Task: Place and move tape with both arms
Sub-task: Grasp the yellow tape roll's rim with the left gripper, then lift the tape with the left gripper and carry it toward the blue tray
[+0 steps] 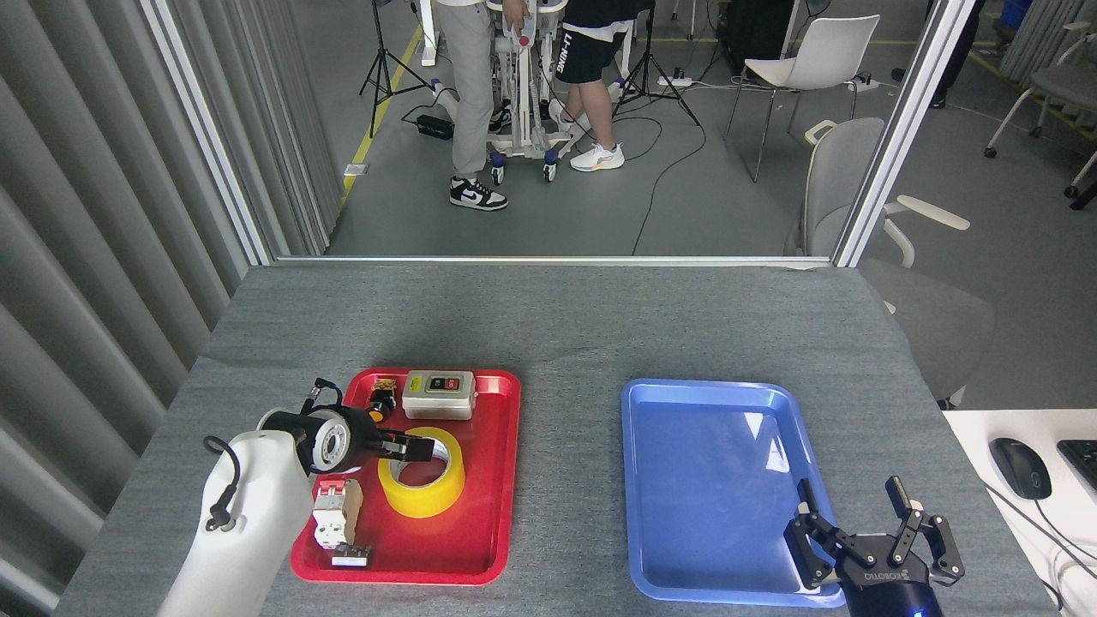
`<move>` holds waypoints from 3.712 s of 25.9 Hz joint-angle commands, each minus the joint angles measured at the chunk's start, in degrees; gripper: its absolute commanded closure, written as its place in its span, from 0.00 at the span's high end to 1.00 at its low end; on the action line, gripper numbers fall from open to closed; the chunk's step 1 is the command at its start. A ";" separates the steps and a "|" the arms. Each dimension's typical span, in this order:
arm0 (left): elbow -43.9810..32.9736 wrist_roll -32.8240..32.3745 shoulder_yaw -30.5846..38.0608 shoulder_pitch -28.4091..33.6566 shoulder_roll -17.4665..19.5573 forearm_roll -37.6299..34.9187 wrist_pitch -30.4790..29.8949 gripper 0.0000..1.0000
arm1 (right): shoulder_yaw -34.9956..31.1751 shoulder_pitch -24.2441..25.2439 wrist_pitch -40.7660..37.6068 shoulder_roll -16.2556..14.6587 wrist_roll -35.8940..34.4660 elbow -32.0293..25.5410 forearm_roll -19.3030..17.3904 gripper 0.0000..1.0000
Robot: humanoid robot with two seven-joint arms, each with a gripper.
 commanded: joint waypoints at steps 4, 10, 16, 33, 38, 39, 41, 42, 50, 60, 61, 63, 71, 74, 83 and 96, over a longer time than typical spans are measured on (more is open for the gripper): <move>2.34 0.31 -1.27 -0.01 0.04 -0.08 -0.01 1.00 | 0.01 -0.07 0.00 -0.09 0.22 0.00 0.01 1.00; 5.51 4.44 -1.53 -0.01 0.31 -0.26 -0.01 1.00 | 0.01 -0.07 0.00 0.00 0.22 0.00 0.01 1.00; 6.30 7.43 -1.53 -0.01 0.39 -0.44 -0.10 0.95 | -0.17 -0.25 0.00 0.00 0.22 -0.09 0.01 1.00; 8.32 13.15 -2.50 -0.01 0.57 -0.35 -0.28 0.59 | -0.17 -0.07 -0.09 -0.61 0.22 -0.09 0.01 1.00; 8.32 13.32 -2.50 -0.01 0.83 -0.44 -1.51 0.57 | -0.08 0.02 -0.09 -0.44 0.22 -0.09 0.01 1.00; 8.32 13.32 -2.50 -0.01 0.83 -0.44 -1.60 0.54 | -0.08 -0.07 -0.09 -0.53 0.22 -0.09 0.01 1.00; 8.32 13.32 -2.50 -0.01 1.18 -0.44 -1.77 0.52 | -0.26 -0.16 -0.09 -0.70 0.22 -0.09 0.01 1.00; 8.32 13.32 -2.50 -0.01 1.27 -0.44 -1.86 0.52 | -0.34 -0.16 -0.09 -0.70 0.22 -0.09 0.01 1.00; 8.32 13.23 -2.50 -0.01 1.71 -0.44 -1.86 0.51 | -0.61 -0.25 0.09 -0.88 0.22 -0.09 -0.08 1.00; 8.23 13.15 -2.50 0.08 1.80 -0.44 -1.95 0.38 | -0.52 -0.16 0.00 -0.35 0.31 -0.27 0.09 1.00; 8.14 13.15 -2.50 0.08 1.80 -0.44 -2.30 0.38 | -0.61 -0.16 0.00 -0.35 0.31 -0.27 0.09 1.00; 8.05 13.15 -2.41 0.17 1.80 -0.44 -3.09 0.37 | -0.61 -0.16 0.00 -0.35 0.31 -0.27 0.09 1.00; 7.44 12.79 -1.36 0.69 2.06 5.80 -3.97 0.19 | -0.61 -0.07 0.18 -0.17 0.31 -0.27 0.18 1.00; 7.44 12.79 -1.27 0.87 2.06 14.24 -4.94 0.09 | -0.61 -0.07 0.18 0.00 0.31 -0.27 0.18 1.00; 7.44 4.89 -0.74 1.05 3.03 29.09 -7.66 0.08 | -0.78 0.02 0.18 0.70 0.31 -0.35 0.45 1.00; -6.36 -0.92 17.71 8.61 -3.65 45.36 6.75 0.09 | -1.84 0.45 -0.53 0.26 0.14 -0.27 0.36 1.00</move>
